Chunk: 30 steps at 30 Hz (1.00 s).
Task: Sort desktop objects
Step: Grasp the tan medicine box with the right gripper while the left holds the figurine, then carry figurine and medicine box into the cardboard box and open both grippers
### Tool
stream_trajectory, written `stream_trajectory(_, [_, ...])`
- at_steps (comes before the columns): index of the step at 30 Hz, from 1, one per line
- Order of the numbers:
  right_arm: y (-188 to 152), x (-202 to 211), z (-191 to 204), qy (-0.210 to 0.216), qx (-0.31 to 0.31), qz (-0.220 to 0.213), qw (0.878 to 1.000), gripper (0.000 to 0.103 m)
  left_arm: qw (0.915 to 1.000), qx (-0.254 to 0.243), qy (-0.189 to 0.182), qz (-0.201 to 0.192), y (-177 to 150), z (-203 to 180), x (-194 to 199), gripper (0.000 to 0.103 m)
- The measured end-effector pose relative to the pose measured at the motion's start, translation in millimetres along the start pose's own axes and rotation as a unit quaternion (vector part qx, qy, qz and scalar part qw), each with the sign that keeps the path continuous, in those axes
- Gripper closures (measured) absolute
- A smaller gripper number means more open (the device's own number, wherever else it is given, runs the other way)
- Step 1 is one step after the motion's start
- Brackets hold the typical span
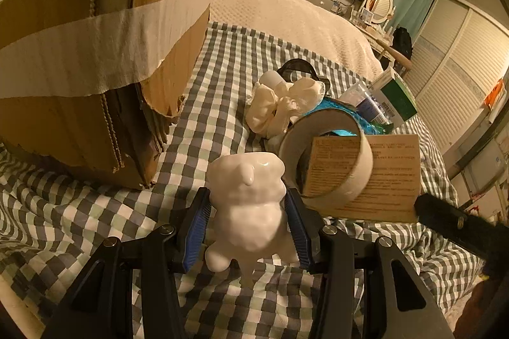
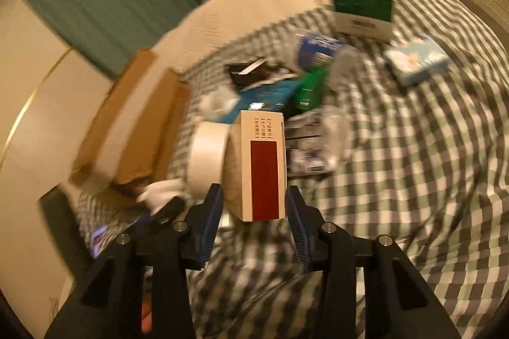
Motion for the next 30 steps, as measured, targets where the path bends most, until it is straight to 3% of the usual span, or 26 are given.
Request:
stream_trajectory(3, [-12,-8,20,-0.009,0.068,0.013,0.998,0.060,1.0000,0.000,0.001,-0.001,1,1,0,0.054])
stream_trajectory(5, [-10,-16,27,-0.014,0.077,0.012,0.997,0.059,1.0000,0.001,0.003,-0.003,1,2,1,0.054])
stream_trajectory(9, [-3,-39,16,-0.025,0.025,0.024,0.999,0.058,1.0000,0.007,0.004,-0.006,4,6,1,0.054])
stream_trajectory(13, [-7,-61,-18,0.011,-0.123,0.050,0.991,0.049,0.9998,0.018,0.007,-0.001,3,13,-4,0.054])
stream_trajectory(15, [-8,-70,-28,0.038,-0.163,0.052,0.985,0.040,0.9998,0.021,0.006,0.002,4,15,-6,0.054])
stream_trajectory(20, [-10,-81,-19,0.039,-0.126,0.059,0.990,0.033,0.9997,0.021,0.012,0.004,4,18,-11,0.054])
stream_trajectory(22, [-12,-80,-9,0.037,-0.096,0.055,0.993,0.049,0.9996,0.023,0.015,0.007,4,20,-12,0.054])
stream_trajectory(25, [-12,-66,8,0.027,-0.039,0.033,0.998,0.063,0.9996,0.019,0.018,0.005,4,20,-13,0.054])
stream_trajectory(30, [-5,-28,35,0.001,0.020,-0.016,1.000,0.072,0.9999,0.001,0.015,-0.006,5,11,-1,0.054])
Point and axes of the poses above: each gripper's, at about its wrist camera, not at the fingertips, and x roughly against the way its jaws point, z to its left, y to its top, the point moved 10 cm from there along -x, roughly the way its jaws point, and after that the axes turned 7 degrees about -y, right-handed, at the moved point
